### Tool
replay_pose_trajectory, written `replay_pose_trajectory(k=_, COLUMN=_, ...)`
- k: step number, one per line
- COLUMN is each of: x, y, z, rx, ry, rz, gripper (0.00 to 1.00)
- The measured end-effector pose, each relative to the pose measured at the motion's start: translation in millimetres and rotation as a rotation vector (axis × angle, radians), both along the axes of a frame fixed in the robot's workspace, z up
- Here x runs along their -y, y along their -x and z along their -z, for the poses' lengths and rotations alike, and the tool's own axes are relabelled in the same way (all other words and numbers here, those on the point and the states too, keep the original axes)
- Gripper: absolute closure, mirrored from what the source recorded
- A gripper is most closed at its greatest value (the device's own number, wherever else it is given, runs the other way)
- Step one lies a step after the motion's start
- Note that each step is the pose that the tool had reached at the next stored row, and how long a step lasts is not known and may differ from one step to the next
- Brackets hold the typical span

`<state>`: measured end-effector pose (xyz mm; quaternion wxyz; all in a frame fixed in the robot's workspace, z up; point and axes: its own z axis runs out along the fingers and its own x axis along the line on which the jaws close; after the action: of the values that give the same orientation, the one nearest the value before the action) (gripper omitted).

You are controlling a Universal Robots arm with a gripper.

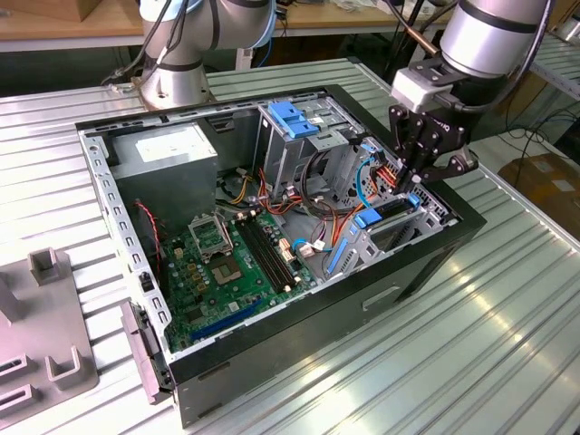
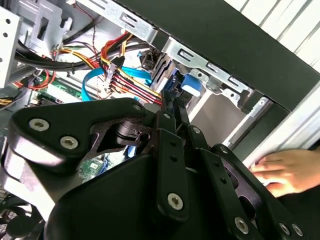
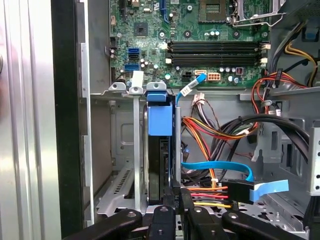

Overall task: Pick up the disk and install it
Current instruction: 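Insert the first disk wire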

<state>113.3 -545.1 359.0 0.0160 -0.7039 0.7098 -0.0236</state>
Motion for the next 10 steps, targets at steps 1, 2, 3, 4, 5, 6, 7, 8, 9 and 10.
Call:
replay_pose_trajectory(k=1, x=0.7, y=0.0, z=0.4, rx=0.0, ry=-0.0013, rz=0.0, gripper=0.84)
replay_pose_trajectory(k=2, x=2.0, y=0.0, z=0.9, rx=0.0, ry=-0.002, rz=0.0, gripper=0.84)
replay_pose_trajectory(k=3, x=3.4, y=0.0, z=1.0, rx=0.0, ry=-0.002, rz=0.0, gripper=0.84)
replay_pose_trajectory(k=4, x=4.1, y=0.0, z=1.2, rx=-0.0001, ry=-0.002, rz=0.0, gripper=0.84)
replay_pose_trajectory(k=5, x=4.7, y=0.0, z=1.6, rx=0.0, ry=-0.002, rz=-0.001, gripper=0.84)
replay_pose_trajectory(k=6, x=5.7, y=0.0, z=2.6, rx=-0.0001, ry=-0.0019, rz=-0.006, gripper=0.84)
replay_pose_trajectory(k=7, x=7.3, y=0.3, z=3.8, rx=-0.0001, ry=-0.003, rz=-0.016, gripper=0.84)
replay_pose_trajectory(k=8, x=7.9, y=0.4, z=4.3, rx=-0.0001, ry=-0.0038, rz=-0.023, gripper=0.84)
replay_pose_trajectory(k=9, x=7.9, y=0.7, z=4.4, rx=0.0, ry=-0.0038, rz=-0.023, gripper=0.84)
replay_pose_trajectory(k=10, x=8.0, y=0.8, z=4.4, rx=-0.0001, ry=-0.0037, rz=-0.023, gripper=0.84)
